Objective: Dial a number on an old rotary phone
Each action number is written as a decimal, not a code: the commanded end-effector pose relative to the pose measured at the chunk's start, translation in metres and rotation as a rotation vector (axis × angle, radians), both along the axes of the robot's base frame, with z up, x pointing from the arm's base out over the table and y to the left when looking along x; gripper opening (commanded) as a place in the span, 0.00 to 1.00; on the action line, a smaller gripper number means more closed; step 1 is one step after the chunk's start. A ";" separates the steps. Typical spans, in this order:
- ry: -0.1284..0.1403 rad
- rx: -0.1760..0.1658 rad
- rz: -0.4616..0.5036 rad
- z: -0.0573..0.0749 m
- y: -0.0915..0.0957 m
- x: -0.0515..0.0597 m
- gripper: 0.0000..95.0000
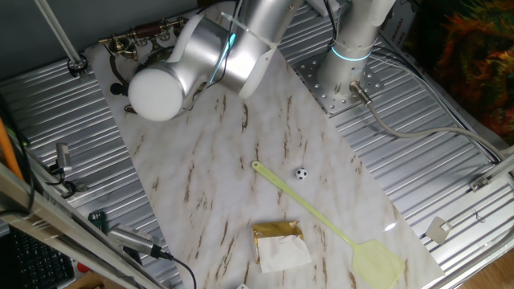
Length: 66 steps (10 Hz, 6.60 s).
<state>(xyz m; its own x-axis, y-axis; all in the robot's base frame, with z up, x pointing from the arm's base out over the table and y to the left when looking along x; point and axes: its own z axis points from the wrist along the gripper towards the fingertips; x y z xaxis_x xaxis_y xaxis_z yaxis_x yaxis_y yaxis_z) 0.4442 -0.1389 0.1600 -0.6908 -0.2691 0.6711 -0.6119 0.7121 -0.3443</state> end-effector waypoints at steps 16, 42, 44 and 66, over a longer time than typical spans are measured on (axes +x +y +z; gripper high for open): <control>0.018 -0.039 0.066 -0.001 -0.013 0.003 0.00; 0.033 -0.156 0.276 -0.001 -0.019 0.006 0.00; 0.031 -0.159 0.279 -0.003 -0.020 0.007 0.00; 0.035 -0.150 0.286 -0.011 -0.022 0.010 0.00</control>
<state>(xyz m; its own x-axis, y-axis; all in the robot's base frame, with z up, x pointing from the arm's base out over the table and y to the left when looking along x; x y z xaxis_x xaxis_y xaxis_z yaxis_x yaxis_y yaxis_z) 0.4536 -0.1609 0.1496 -0.5764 -0.3451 0.7407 -0.7936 0.4526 -0.4066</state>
